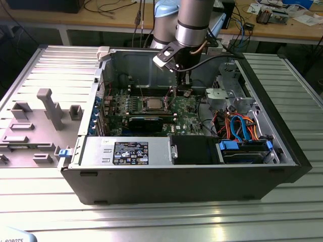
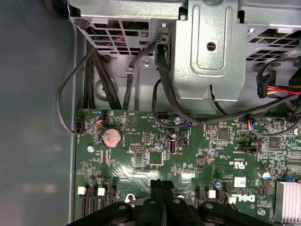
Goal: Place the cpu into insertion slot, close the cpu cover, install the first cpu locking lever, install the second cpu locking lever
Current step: 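Close the cpu cover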
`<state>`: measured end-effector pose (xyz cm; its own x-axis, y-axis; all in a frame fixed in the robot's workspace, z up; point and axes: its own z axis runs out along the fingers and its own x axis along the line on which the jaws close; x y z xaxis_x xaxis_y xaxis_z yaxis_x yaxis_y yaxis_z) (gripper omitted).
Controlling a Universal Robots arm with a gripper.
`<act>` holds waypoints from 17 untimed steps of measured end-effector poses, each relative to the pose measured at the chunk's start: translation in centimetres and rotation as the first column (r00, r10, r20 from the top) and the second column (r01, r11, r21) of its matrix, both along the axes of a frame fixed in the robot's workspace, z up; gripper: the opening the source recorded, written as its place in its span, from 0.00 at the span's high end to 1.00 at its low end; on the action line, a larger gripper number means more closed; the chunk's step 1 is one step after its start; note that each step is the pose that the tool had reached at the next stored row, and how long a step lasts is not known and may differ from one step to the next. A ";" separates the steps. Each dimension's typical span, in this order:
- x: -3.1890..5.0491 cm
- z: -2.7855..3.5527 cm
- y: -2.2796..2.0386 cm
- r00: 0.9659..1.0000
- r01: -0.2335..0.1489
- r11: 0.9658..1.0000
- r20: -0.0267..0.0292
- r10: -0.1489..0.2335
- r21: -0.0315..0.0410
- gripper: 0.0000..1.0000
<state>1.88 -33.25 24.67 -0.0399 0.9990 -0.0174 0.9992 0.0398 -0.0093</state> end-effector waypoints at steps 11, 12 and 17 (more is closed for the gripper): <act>-0.78 0.00 0.00 1.000 0.000 1.000 0.000 0.000 0.000 0.89; -0.84 0.00 0.00 1.000 0.000 1.000 0.000 0.000 0.000 0.89; -1.09 0.00 0.00 1.000 0.000 1.000 0.000 0.000 0.000 0.89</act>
<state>0.78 -33.25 24.66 -0.0399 0.9991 -0.0174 0.9992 0.0398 -0.0094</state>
